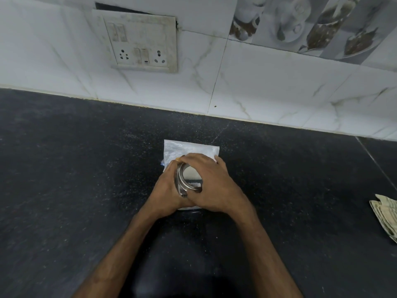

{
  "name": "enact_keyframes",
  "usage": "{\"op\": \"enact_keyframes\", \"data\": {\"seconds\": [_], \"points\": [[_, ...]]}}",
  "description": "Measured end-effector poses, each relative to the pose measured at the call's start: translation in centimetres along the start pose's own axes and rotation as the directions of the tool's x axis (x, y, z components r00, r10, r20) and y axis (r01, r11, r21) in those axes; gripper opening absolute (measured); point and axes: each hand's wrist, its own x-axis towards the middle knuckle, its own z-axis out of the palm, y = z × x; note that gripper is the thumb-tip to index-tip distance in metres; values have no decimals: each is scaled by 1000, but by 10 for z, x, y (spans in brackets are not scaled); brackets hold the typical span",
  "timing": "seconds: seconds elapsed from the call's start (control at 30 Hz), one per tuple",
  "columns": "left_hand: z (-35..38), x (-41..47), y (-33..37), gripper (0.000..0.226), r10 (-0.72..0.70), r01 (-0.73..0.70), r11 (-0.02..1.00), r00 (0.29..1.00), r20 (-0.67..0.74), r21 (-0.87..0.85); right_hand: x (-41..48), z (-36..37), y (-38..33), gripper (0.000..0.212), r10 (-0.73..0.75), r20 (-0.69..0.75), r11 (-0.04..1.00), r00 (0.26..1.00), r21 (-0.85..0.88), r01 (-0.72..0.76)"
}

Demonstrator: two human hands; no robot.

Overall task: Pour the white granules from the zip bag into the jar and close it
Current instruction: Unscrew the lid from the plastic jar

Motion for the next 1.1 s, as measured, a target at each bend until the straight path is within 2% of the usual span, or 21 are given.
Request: {"op": "enact_keyframes", "data": {"seconds": [0.03,0.1,0.17,0.2,0.27,0.33,0.47,0.53,0.6,0.7,0.77,0.83,0.9,1.0,1.07,1.1], "points": [[0,0,0,102,5,-5,1000,1000,8,0,1,-1,0,86,3,24,1000,1000,-17,-2],[-1,0,1,100,5,-5,1000,1000,12,0,2,0,-1,92,48,-70,997,996,-55,-52],[0,-1,2,102,5,-5,1000,1000,12,15,1,3,-4,86,81,-170,993,982,-76,-95],[0,-1,1,104,1,-1,1000,1000,12,18,1,3,-4,81,69,-168,995,983,-57,-80],[1,-1,0,107,-10,10,1000,1000,4,4,1,0,-1,77,11,-83,1000,996,-6,-12],[1,-1,-1,106,-5,5,1000,1000,2,2,2,-6,1,83,-35,1,999,999,4,35],[0,-1,3,102,-9,9,1000,1000,14,-2,2,-1,1,92,71,-100,994,992,-73,-78],[-1,-1,3,104,-19,19,1000,1000,19,1,2,1,1,86,77,-72,994,994,-75,-82],[-1,-1,4,106,-32,32,999,999,13,-17,6,-5,2,82,6,6,997,1000,-73,-6],[-1,-1,8,106,-37,37,999,999,19,-10,16,-18,-1,89,-104,115,979,988,-161,121],[-2,-2,9,107,-39,39,999,999,25,2,17,-26,-1,91,-141,127,973,982,-163,161],[-3,-2,9,108,-42,42,999,999,26,16,10,-36,6,87,-125,18,991,992,-52,126],[-3,-2,7,109,-42,42,999,999,29,27,-1,-41,21,78,-46,-211,994,976,87,65],[-3,-3,6,109,-50,49,998,998,36,25,-18,-26,54,48,156,-532,967,833,253,-20],[-2,-4,6,109,-44,42,999,999,33,33,-26,-3,79,44,348,-569,922,745,350,-164],[-1,-4,6,109,-37,36,999,999,30,38,-30,11,90,45,416,-547,900,727,362,-243]]}}
